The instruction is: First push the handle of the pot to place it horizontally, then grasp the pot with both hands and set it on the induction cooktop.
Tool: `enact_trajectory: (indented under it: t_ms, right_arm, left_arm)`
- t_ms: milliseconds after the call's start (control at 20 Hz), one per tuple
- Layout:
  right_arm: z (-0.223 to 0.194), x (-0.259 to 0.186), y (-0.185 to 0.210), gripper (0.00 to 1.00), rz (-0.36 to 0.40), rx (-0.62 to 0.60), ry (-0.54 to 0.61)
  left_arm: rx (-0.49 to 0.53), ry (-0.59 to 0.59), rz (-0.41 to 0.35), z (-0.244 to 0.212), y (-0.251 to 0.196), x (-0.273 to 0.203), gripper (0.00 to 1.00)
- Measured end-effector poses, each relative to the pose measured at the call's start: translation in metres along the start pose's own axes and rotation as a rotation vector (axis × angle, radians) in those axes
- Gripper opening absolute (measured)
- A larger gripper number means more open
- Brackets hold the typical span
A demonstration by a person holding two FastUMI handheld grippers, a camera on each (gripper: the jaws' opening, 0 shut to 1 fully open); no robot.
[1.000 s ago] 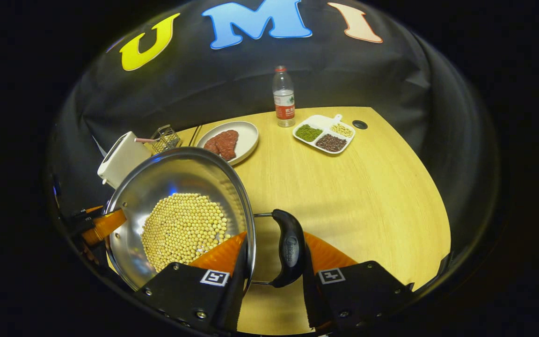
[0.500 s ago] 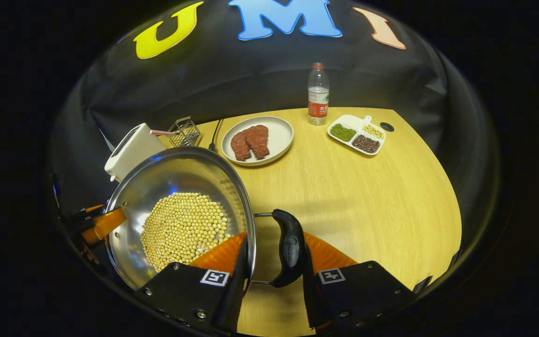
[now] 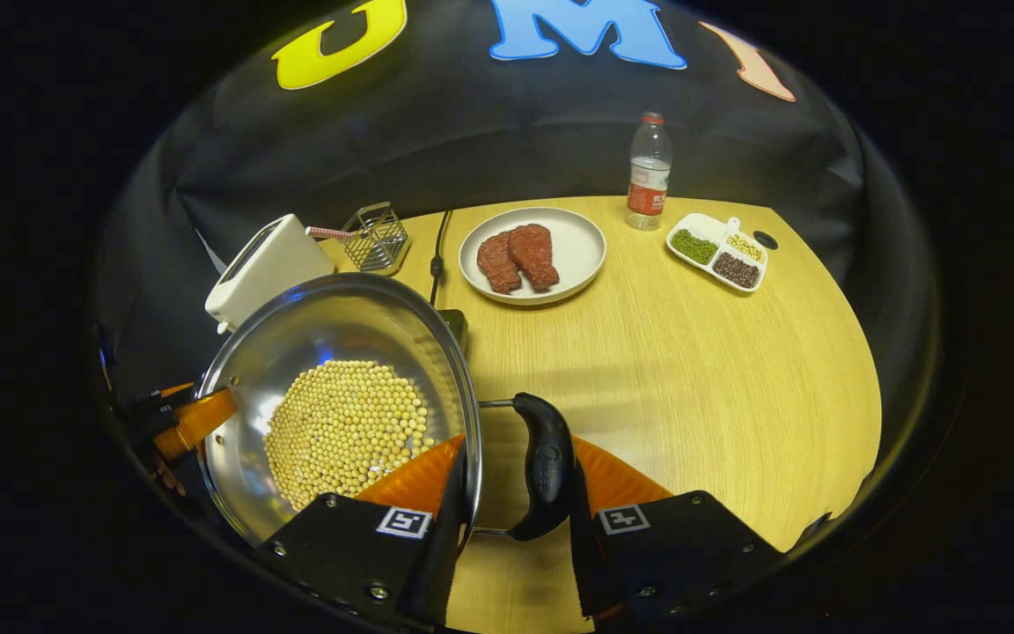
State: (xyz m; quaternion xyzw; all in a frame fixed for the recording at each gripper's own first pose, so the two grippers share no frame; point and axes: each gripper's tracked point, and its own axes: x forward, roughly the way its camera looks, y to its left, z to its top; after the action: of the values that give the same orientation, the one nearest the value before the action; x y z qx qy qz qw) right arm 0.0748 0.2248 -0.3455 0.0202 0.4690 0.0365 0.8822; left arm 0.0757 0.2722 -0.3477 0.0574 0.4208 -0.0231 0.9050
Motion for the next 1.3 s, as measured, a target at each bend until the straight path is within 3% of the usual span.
enact_trajectory:
  t_ms: [550,1000,1050,1100,1250,1300]
  right_arm:
    - [-0.001,0.024,0.040,0.54,0.007,0.011,0.023]
    - [-0.002,0.034,0.045,0.54,-0.013,0.035,0.047]
    - [-0.003,0.036,0.047,0.54,-0.011,0.037,0.047]
    - [-0.002,0.036,0.048,0.54,-0.009,0.041,0.050]
    - [0.003,0.037,0.050,0.54,-0.017,0.026,0.029]
    - [0.003,0.039,0.050,0.54,-0.015,0.030,0.029]
  left_arm:
    - [0.009,-0.003,0.001,0.001,-0.001,0.002,0.58]
    - [0.026,0.003,-0.023,0.002,0.001,0.003,0.58]
    - [0.026,-0.001,-0.021,0.002,0.001,0.003,0.62]
    - [0.024,-0.004,-0.019,0.002,0.002,0.003,0.59]
    - [-0.010,0.007,-0.030,-0.001,0.001,0.001,0.65]
    - [-0.014,-0.006,-0.027,0.003,0.001,0.001,0.62]
